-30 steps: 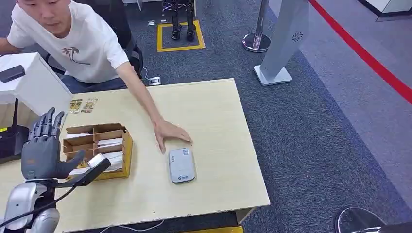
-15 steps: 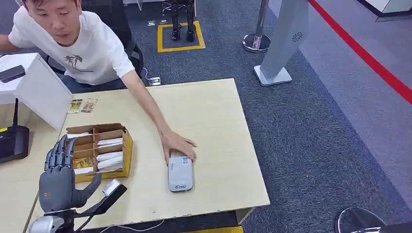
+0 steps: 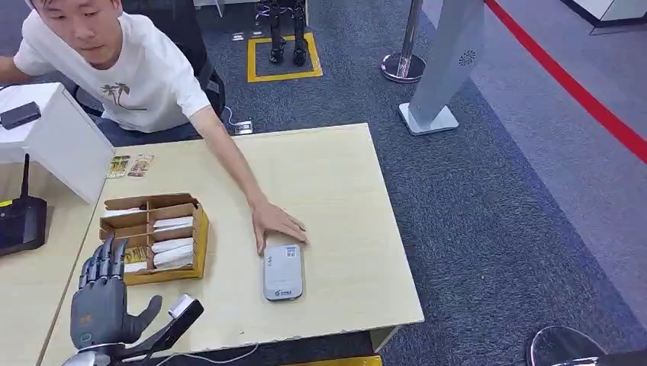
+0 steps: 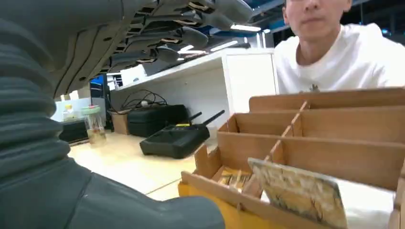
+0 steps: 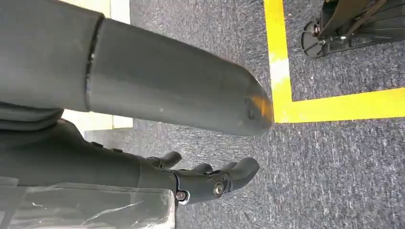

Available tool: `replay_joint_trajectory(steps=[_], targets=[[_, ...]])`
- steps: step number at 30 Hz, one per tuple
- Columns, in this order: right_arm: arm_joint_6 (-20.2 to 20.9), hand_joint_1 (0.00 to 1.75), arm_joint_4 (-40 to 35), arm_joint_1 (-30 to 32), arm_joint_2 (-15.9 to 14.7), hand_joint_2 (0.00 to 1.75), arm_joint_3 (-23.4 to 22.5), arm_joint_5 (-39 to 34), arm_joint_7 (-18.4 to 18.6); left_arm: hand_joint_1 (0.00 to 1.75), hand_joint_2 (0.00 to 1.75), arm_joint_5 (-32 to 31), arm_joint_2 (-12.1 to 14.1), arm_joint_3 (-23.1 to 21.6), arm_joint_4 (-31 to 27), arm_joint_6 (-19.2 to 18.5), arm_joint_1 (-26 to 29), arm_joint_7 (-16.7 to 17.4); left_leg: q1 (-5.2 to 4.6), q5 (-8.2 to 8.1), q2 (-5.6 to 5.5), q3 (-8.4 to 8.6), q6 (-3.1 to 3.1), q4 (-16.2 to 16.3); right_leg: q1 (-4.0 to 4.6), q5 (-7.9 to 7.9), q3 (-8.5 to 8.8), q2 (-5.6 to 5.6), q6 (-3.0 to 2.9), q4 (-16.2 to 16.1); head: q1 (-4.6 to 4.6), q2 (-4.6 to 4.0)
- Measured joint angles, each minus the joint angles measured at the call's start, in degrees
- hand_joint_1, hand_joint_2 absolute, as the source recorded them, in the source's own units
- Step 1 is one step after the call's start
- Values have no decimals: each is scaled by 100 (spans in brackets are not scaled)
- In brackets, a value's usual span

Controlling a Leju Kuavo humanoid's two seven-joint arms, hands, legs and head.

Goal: Pass the card to the sensor for recognition and then transmit it.

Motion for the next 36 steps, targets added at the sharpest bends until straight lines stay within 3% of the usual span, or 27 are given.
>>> replay_joint_trajectory(steps=[13, 36], targets=[[15, 0, 2, -11, 0, 175, 0, 254, 4, 0, 175, 48, 81, -20, 577, -533, -621, -230, 0, 3, -2, 1, 0, 0, 0, 1, 1, -2, -1, 1, 0, 0], [15, 0, 2, -14, 0, 175, 0, 365, 26, 0, 175, 227, 90, -341, 1038, -645, -1030, -365, 0, 3, -2, 0, 0, 0, 0, 1, 0, -2, -1, 0, 0, 0]])
